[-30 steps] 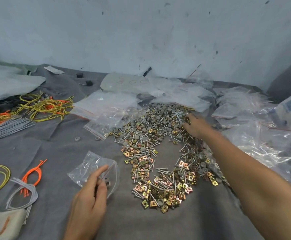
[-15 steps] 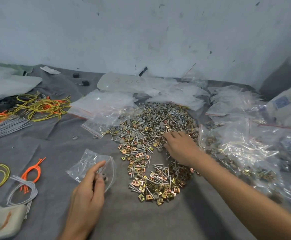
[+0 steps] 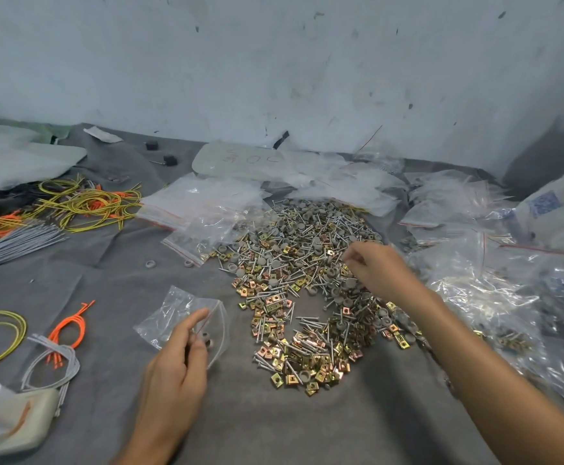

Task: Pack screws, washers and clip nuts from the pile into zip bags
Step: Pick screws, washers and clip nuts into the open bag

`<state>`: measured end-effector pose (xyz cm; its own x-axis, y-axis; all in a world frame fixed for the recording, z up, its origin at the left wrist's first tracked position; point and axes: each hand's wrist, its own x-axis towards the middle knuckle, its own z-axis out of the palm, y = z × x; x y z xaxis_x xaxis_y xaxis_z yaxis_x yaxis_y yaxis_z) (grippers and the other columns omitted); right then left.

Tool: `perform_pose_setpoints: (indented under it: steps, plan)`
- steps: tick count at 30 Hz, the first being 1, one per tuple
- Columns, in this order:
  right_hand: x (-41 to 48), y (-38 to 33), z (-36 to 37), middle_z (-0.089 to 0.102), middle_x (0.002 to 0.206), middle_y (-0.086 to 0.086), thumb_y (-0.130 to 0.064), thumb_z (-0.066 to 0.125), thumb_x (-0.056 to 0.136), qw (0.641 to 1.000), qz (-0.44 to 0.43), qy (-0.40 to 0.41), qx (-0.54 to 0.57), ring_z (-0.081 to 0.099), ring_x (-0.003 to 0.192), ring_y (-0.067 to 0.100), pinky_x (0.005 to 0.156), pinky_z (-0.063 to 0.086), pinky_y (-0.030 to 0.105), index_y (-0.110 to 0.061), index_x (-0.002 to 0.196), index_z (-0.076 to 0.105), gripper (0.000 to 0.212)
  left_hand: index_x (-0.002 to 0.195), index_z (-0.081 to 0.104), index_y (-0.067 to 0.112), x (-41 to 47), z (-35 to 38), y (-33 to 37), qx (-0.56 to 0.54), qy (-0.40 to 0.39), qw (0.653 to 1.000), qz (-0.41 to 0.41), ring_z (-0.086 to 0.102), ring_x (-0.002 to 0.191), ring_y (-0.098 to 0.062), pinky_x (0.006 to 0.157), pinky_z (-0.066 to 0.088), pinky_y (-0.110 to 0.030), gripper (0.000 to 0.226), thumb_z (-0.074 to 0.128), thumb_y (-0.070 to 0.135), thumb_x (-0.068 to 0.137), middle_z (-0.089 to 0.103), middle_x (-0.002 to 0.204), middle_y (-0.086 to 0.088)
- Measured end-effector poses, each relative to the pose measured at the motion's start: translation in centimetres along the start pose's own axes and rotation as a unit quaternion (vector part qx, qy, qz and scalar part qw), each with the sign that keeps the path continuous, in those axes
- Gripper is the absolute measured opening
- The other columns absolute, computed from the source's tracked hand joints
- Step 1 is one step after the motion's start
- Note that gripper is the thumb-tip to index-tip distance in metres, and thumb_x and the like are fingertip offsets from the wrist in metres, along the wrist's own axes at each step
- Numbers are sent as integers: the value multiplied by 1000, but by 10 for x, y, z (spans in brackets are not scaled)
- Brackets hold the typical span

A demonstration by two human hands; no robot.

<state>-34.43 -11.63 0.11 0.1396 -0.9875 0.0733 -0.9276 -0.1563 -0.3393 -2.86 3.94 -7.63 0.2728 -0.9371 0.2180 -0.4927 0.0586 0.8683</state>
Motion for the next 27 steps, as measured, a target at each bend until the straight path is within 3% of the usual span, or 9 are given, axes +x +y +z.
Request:
perform_pose_setpoints:
  steps: [5, 11, 16, 22, 27]
  plan:
    - [2, 1, 5, 67, 91, -15, -21, 66, 96, 996, -8, -84, -27, 64, 84, 4, 80, 58, 29, -28, 93, 66, 8, 124, 52, 58, 0, 0, 1, 2, 1, 1000, 10, 54, 63, -8, 58, 44, -35, 39, 40, 39, 92, 56, 71, 12]
    - [2, 2, 6, 63, 94, -13, -26, 71, 93, 993, -4, -100, -61, 58, 82, 3, 63, 42, 21, -31, 96, 62, 10, 122, 52, 58, 0, 0, 3, 2, 1, 1000, 22, 54, 63, -12, 58, 44, -32, 39, 41, 35, 92, 55, 71, 11]
    - [-5, -2, 1, 67, 93, -9, -20, 70, 93, 995, 8, -91, -42, 62, 80, 5, 65, 48, 24, -29, 101, 63, 14, 124, 55, 48, 0, 0, 3, -1, 2, 1000, 13, 56, 62, -13, 58, 46, -37, 37, 41, 35, 92, 55, 69, 11]
    - [-35, -28, -6, 66, 90, -18, -17, 66, 96, 997, -13, -15, 75, 62, 79, -3, 60, 42, 10, -28, 104, 72, 15, 127, 56, 42, -1, 1, 4, -6, 7, 1000, 9, 56, 64, -9, 59, 44, -35, 38, 42, 34, 93, 57, 72, 16]
    - [-85, -88, 14, 72, 88, -16, -19, 69, 95, 967, -77, -50, 238, 68, 83, 1, 73, 57, 21, -32, 96, 69, 13, 130, 55, 40, 0, 1, 3, 1, 6, 1000, 7, 54, 65, -6, 61, 43, -32, 36, 47, 23, 99, 57, 76, 20]
